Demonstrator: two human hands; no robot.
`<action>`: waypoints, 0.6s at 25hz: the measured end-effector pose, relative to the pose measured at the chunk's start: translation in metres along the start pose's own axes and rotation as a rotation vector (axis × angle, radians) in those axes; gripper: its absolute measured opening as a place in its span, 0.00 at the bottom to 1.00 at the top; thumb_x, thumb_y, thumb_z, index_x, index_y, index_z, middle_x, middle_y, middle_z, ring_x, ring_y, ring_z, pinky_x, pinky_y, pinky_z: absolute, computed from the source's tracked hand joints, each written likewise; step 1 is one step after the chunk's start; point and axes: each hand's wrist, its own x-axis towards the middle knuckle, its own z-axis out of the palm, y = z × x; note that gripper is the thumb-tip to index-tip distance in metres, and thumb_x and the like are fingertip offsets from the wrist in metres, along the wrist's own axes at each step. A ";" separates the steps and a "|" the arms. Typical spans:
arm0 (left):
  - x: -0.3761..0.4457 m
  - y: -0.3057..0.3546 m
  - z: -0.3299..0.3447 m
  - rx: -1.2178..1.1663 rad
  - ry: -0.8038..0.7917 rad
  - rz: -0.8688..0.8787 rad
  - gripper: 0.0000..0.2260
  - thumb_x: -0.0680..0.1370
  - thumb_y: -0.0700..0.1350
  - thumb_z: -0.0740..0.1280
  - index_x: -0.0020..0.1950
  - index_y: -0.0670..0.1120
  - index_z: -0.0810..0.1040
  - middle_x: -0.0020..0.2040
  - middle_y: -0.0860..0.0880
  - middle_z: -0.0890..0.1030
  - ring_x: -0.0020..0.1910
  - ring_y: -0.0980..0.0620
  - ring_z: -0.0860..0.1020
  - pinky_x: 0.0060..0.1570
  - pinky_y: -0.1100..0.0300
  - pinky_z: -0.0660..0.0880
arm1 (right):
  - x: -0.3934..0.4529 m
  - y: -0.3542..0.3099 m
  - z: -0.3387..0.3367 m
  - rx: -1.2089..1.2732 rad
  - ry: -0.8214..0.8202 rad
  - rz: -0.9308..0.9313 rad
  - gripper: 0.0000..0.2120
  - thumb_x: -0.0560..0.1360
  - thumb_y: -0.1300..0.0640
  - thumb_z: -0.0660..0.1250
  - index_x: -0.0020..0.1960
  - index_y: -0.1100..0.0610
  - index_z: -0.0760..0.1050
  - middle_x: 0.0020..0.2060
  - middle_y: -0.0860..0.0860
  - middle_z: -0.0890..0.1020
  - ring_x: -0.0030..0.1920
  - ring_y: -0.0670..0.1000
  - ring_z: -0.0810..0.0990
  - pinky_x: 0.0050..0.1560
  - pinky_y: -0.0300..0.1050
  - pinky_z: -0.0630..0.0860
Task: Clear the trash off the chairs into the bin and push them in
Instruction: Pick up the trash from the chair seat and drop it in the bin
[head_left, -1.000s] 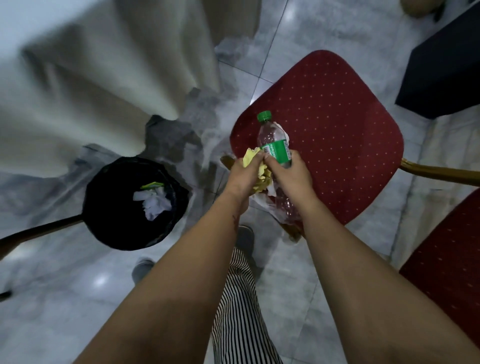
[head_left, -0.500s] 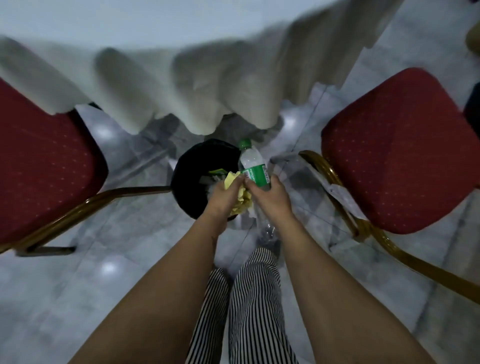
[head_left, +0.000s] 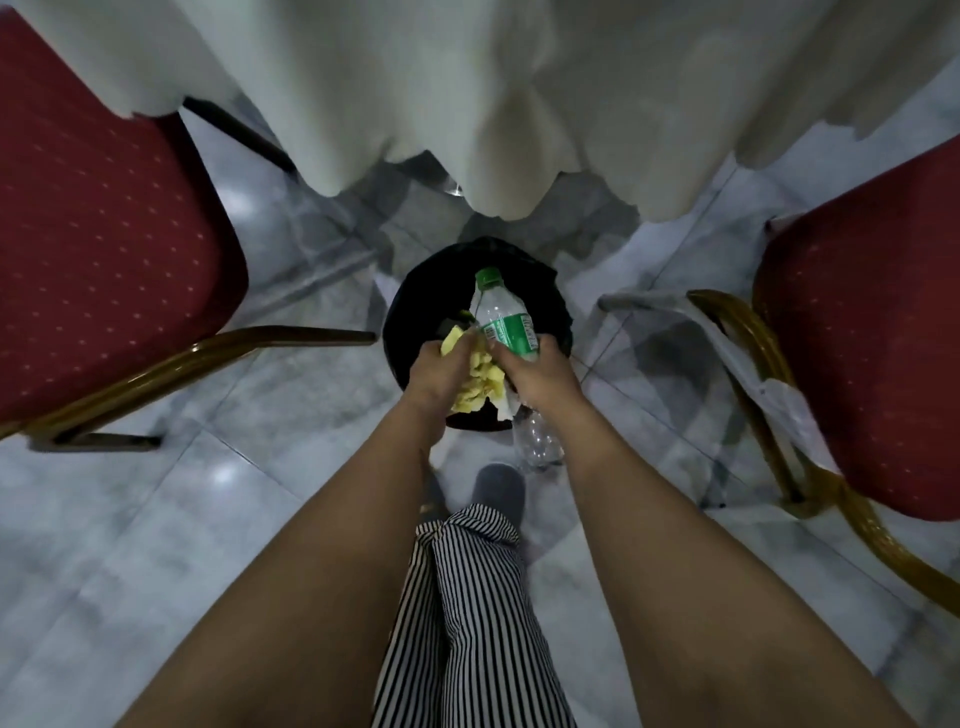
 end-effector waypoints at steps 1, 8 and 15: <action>0.007 0.000 0.000 -0.016 -0.012 -0.009 0.25 0.73 0.60 0.67 0.62 0.44 0.79 0.56 0.41 0.83 0.52 0.44 0.83 0.54 0.48 0.80 | 0.009 0.001 0.000 -0.022 -0.005 0.008 0.29 0.76 0.43 0.68 0.69 0.58 0.67 0.62 0.57 0.77 0.59 0.57 0.78 0.51 0.44 0.70; 0.049 -0.008 -0.002 0.022 -0.004 -0.116 0.27 0.81 0.59 0.59 0.77 0.51 0.63 0.74 0.49 0.69 0.71 0.43 0.69 0.66 0.49 0.67 | 0.052 0.007 0.000 -0.119 -0.049 0.021 0.29 0.82 0.47 0.59 0.80 0.53 0.56 0.75 0.55 0.66 0.73 0.58 0.67 0.58 0.43 0.64; 0.002 -0.001 -0.008 0.438 0.067 0.088 0.25 0.83 0.53 0.56 0.77 0.42 0.63 0.74 0.41 0.68 0.73 0.41 0.66 0.70 0.52 0.63 | 0.006 0.007 -0.014 -0.293 -0.045 -0.006 0.31 0.81 0.45 0.60 0.80 0.53 0.55 0.77 0.55 0.64 0.75 0.58 0.64 0.72 0.51 0.64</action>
